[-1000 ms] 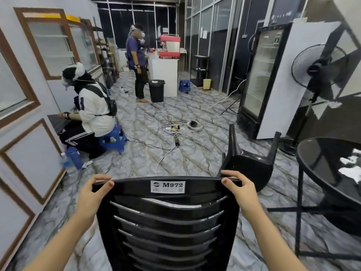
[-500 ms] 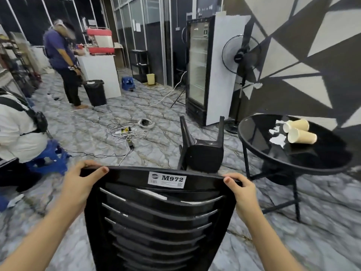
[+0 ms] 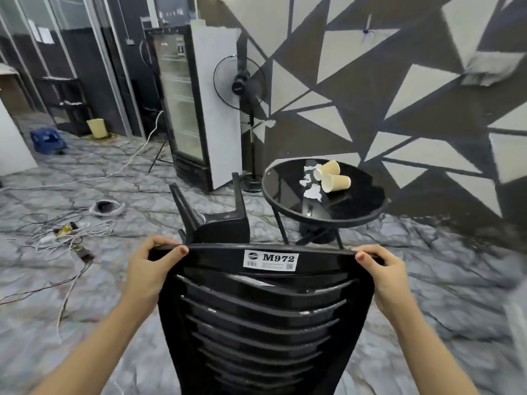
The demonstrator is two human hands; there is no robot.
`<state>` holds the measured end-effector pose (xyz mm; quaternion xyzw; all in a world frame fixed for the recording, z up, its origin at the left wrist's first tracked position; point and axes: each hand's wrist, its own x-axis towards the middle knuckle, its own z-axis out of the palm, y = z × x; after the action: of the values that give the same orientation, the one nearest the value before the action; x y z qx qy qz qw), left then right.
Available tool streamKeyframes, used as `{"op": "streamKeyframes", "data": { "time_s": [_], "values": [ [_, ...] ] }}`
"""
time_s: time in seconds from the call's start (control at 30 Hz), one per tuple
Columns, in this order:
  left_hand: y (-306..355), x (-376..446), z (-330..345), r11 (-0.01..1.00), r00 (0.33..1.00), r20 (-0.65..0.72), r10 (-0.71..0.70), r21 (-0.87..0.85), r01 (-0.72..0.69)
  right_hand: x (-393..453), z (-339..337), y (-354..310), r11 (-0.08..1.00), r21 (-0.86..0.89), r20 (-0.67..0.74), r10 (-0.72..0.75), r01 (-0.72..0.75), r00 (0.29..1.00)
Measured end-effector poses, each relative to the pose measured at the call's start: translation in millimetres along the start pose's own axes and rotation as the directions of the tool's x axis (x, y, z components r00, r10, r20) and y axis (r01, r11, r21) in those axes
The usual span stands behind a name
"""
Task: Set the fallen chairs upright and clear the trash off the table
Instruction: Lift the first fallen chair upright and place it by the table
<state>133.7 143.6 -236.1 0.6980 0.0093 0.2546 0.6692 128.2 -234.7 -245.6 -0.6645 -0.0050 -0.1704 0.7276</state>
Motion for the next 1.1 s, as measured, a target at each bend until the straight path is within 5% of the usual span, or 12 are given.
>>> {"op": "streamKeyframes", "data": {
  "time_s": [0.4,1.1],
  "values": [
    [-45,54,133,0.996,0.977,0.213,0.012,-0.087,0.007,46,-82,3,1.0,-0.018,-0.22,0.011,-0.015,0.975],
    [-116,84,265,0.972,0.939,0.325,-0.111,-0.16,0.17,202,-182,80,0.977,0.155,-0.136,0.171,-0.15,0.976]
  ]
}}
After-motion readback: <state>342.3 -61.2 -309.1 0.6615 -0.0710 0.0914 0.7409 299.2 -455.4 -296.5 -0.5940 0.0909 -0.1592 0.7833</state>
